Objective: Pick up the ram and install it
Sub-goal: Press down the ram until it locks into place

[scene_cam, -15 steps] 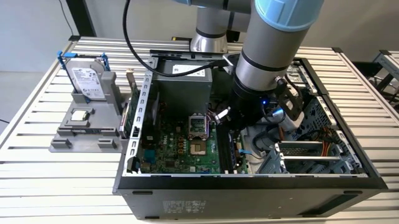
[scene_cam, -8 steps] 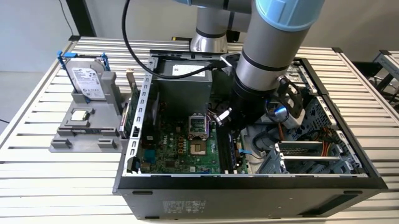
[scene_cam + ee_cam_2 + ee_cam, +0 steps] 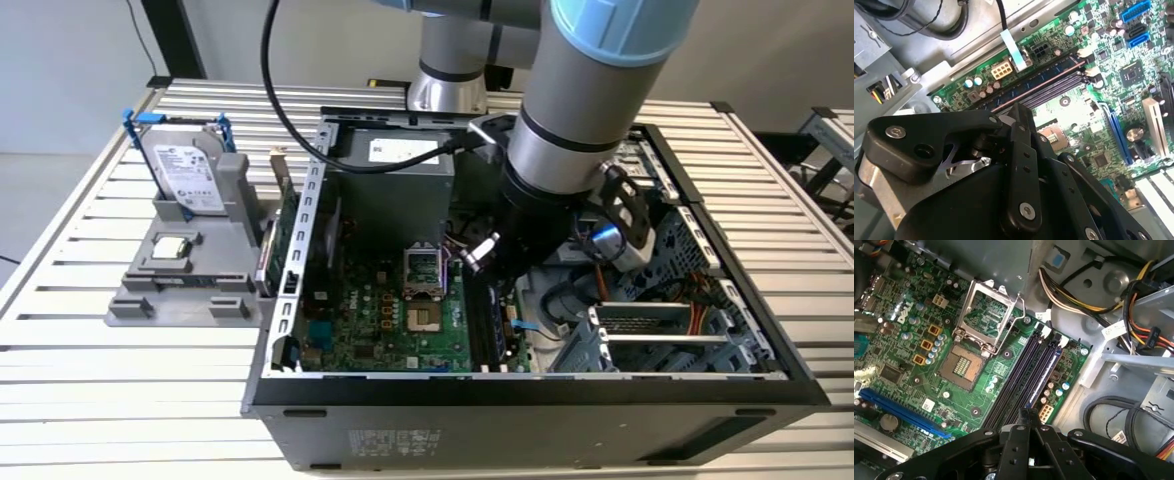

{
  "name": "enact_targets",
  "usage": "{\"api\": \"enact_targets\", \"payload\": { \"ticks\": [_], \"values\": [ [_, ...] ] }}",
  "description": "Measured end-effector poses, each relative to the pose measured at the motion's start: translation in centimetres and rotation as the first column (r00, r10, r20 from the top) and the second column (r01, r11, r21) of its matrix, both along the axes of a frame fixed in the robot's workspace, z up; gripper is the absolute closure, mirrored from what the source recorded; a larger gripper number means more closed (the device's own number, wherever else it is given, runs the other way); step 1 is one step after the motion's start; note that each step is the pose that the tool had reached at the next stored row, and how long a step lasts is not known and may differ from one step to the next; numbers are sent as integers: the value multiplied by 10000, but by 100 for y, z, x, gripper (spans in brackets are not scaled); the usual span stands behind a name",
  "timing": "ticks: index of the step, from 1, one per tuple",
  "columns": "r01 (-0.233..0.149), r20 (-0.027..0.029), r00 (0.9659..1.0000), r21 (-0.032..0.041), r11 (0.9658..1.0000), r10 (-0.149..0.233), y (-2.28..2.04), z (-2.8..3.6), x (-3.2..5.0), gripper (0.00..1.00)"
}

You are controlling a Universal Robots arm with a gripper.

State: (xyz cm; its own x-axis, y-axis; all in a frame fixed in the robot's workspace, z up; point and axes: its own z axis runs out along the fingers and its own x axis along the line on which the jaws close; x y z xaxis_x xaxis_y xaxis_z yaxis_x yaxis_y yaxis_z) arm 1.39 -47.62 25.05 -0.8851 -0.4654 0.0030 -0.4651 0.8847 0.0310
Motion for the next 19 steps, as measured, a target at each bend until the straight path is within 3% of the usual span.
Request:
{"api": "enact_targets", "payload": {
  "ticks": [6, 11, 15, 19],
  "values": [
    [-482, -35, 9988, 2, 9988, 482, 3, 1, 10, 100],
    [-1026, -36, 9947, 34, 9947, 1027, 4, 1, 13, 100],
    [-1528, -29, 9882, 79, 9882, 1529, 3, 1, 13, 100],
    [-2021, -17, 9794, 147, 9793, 2021, 3, 1, 14, 100]
  ]
}}
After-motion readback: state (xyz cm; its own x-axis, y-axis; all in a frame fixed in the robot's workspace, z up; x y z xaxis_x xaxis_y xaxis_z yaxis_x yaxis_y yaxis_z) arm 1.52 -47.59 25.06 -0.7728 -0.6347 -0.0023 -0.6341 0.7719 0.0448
